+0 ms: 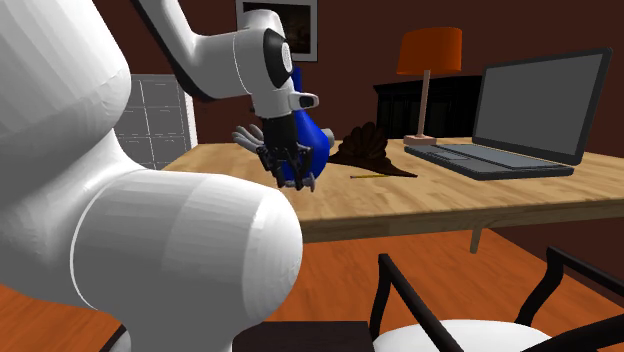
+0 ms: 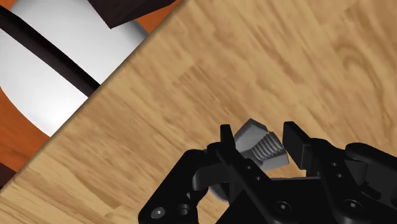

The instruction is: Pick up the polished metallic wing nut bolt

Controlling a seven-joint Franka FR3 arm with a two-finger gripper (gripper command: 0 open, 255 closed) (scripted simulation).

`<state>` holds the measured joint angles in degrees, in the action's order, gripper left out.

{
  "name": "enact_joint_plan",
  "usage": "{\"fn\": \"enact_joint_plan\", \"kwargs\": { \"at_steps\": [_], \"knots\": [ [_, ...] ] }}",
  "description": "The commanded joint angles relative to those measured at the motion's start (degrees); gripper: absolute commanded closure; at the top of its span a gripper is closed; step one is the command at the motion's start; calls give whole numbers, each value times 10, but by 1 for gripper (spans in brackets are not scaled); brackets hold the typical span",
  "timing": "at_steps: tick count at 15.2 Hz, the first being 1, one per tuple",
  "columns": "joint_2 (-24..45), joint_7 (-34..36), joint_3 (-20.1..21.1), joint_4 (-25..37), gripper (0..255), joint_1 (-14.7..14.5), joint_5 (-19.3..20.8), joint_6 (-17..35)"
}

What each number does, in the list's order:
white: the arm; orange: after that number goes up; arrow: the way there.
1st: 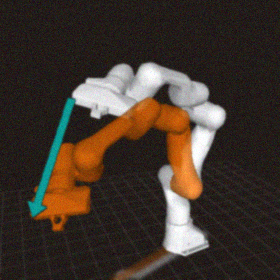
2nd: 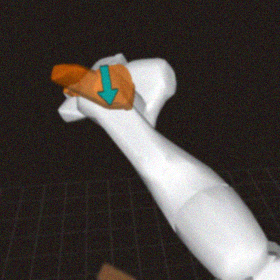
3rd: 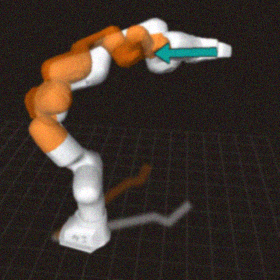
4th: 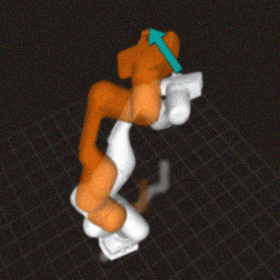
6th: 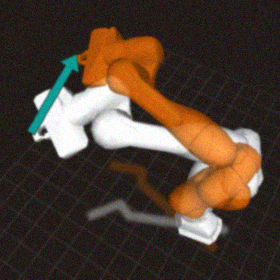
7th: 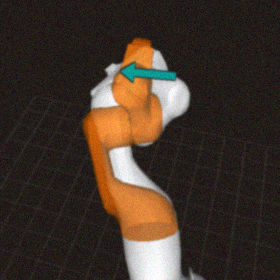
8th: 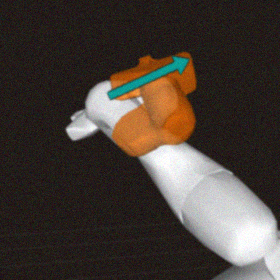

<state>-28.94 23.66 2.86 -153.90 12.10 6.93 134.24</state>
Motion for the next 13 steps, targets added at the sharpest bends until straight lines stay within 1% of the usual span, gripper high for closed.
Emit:
{"fn": "enact_joint_plan", "kwargs": {
  "at_steps": [1,11,13],
  "knots": [
    [-7,-3,-1,10,255,-1,-2,-17],
    [-39,-15,-3,66,255,-4,-9,-105],
    [-39,-15,-4,67,255,-5,-9,-106]
  ]
}}
